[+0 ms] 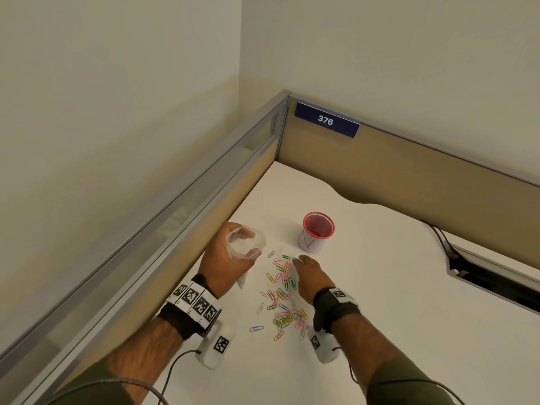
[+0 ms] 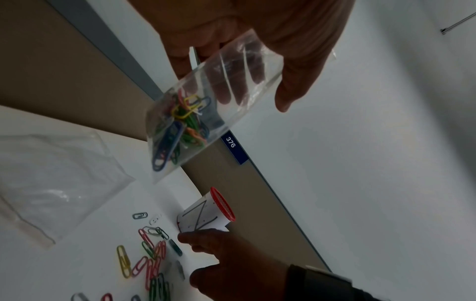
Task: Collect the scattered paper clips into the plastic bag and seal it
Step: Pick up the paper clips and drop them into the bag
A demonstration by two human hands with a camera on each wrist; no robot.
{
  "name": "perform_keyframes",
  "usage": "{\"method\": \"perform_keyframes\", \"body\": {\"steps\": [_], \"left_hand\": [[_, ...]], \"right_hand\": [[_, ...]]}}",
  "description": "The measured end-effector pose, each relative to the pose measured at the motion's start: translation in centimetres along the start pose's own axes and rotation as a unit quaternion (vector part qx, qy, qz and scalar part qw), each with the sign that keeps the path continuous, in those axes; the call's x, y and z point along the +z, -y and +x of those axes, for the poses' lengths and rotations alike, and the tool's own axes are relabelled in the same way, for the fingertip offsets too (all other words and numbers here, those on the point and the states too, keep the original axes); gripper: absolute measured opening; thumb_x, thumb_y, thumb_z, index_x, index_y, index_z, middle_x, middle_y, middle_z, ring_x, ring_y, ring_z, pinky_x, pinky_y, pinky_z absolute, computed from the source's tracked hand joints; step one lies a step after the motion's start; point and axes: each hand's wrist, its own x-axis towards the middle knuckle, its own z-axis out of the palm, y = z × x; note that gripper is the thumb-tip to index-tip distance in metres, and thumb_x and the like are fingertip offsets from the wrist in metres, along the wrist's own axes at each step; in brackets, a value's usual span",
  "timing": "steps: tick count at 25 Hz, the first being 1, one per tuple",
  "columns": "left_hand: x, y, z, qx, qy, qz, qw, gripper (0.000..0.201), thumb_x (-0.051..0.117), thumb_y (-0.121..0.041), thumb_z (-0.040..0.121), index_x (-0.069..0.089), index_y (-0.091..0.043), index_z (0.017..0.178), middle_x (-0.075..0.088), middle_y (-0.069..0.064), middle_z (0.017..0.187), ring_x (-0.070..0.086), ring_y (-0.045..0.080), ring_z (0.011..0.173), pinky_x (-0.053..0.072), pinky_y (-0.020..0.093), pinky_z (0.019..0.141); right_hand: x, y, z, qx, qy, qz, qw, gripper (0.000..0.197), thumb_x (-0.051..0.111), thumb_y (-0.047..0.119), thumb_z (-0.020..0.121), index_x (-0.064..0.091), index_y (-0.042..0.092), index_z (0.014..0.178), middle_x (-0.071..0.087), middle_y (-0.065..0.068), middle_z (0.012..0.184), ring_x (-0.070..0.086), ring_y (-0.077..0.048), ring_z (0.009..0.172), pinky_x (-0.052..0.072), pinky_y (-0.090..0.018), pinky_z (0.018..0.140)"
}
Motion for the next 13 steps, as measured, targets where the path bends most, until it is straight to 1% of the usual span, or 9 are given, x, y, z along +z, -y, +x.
{"method": "perform_keyframes", "body": {"steps": [3, 5, 7, 9, 10, 11, 12, 13], "left_hand": [[-0.4, 0.6, 0.5, -0.005, -0.001, -0.002, 1.0, 0.04, 0.082, -0.017, 0.076, 0.057, -0.023, 0.107, 0.067, -0.01, 0.111, 0.061, 0.011, 0.116, 0.047, 0.025, 0.1], [-0.6, 0.8, 0.4, -0.009, -0.004, -0.006, 1.0, 0.04, 0.082, -0.015, 0.076, 0.057, -0.023, 0.107, 0.067, -0.01, 0.111, 0.061, 0.01, 0.116, 0.046, 0.024, 0.1], [-0.7, 0.8, 0.4, -0.012, -0.009, -0.006, 1.0, 0.04, 0.083, -0.014, 0.076, 0.057, -0.022, 0.106, 0.068, -0.009, 0.111, 0.062, 0.009, 0.115, 0.045, 0.021, 0.099], [-0.8, 0.8, 0.3, -0.014, -0.015, -0.007, 1.0, 0.041, 0.083, -0.018, 0.074, 0.057, -0.022, 0.106, 0.068, -0.01, 0.109, 0.062, 0.008, 0.115, 0.045, 0.022, 0.099], [-0.8, 0.7, 0.3, -0.015, -0.017, -0.007, 1.0, 0.041, 0.082, -0.022, 0.073, 0.057, -0.023, 0.105, 0.067, -0.011, 0.109, 0.062, 0.008, 0.114, 0.046, 0.023, 0.099], [-0.9, 0.8, 0.2, -0.016, -0.017, -0.006, 1.0, 0.041, 0.081, -0.024, 0.072, 0.057, -0.024, 0.105, 0.067, -0.012, 0.108, 0.062, 0.008, 0.114, 0.047, 0.025, 0.1], [-0.9, 0.8, 0.2, -0.016, -0.016, -0.006, 1.0, 0.04, 0.081, -0.024, 0.072, 0.057, -0.025, 0.104, 0.067, -0.012, 0.108, 0.061, 0.007, 0.114, 0.047, 0.026, 0.1], [-0.8, 0.8, 0.0, -0.015, -0.014, -0.006, 1.0, 0.04, 0.081, -0.022, 0.072, 0.057, -0.025, 0.104, 0.066, -0.011, 0.108, 0.061, 0.007, 0.114, 0.047, 0.027, 0.1]], "right_hand": [[0.7, 0.2, 1.5, -0.013, 0.014, -0.022, 1.0, 0.063, 0.054, 0.006, 0.086, 0.03, 0.013, 0.145, 0.024, -0.011, 0.155, 0.029, -0.03, 0.14, 0.036, -0.045, 0.112], [1.5, 0.0, 1.6, -0.019, 0.015, -0.032, 0.999, 0.058, 0.053, 0.008, 0.087, 0.034, 0.011, 0.142, 0.027, -0.01, 0.152, 0.033, -0.031, 0.136, 0.039, -0.044, 0.109], [2.3, 0.1, 0.9, -0.023, 0.003, -0.044, 0.999, 0.048, 0.05, 0.01, 0.089, 0.042, 0.011, 0.136, 0.037, -0.01, 0.144, 0.042, -0.029, 0.128, 0.044, -0.041, 0.103], [2.4, 0.6, 0.0, -0.036, -0.018, -0.074, 0.996, 0.034, 0.048, 0.014, 0.092, 0.052, 0.014, 0.126, 0.052, -0.009, 0.128, 0.052, -0.027, 0.113, 0.049, -0.037, 0.094], [2.2, 0.8, 0.0, -0.042, -0.031, -0.08, 0.995, 0.031, 0.048, 0.015, 0.092, 0.054, 0.015, 0.123, 0.055, -0.008, 0.124, 0.055, -0.027, 0.109, 0.05, -0.037, 0.091], [1.8, 1.1, 0.2, -0.044, -0.042, -0.072, 0.996, 0.032, 0.047, 0.014, 0.092, 0.054, 0.015, 0.123, 0.055, -0.008, 0.126, 0.055, -0.027, 0.111, 0.049, -0.038, 0.092], [1.3, 1.2, 0.7, -0.045, -0.047, -0.054, 0.996, 0.037, 0.048, 0.012, 0.091, 0.051, 0.016, 0.128, 0.052, -0.008, 0.134, 0.051, -0.028, 0.12, 0.047, -0.04, 0.098], [0.9, 1.3, 1.5, -0.047, -0.038, -0.038, 0.997, 0.047, 0.049, 0.009, 0.09, 0.044, 0.017, 0.137, 0.043, -0.007, 0.146, 0.041, -0.029, 0.133, 0.042, -0.042, 0.105]]}}
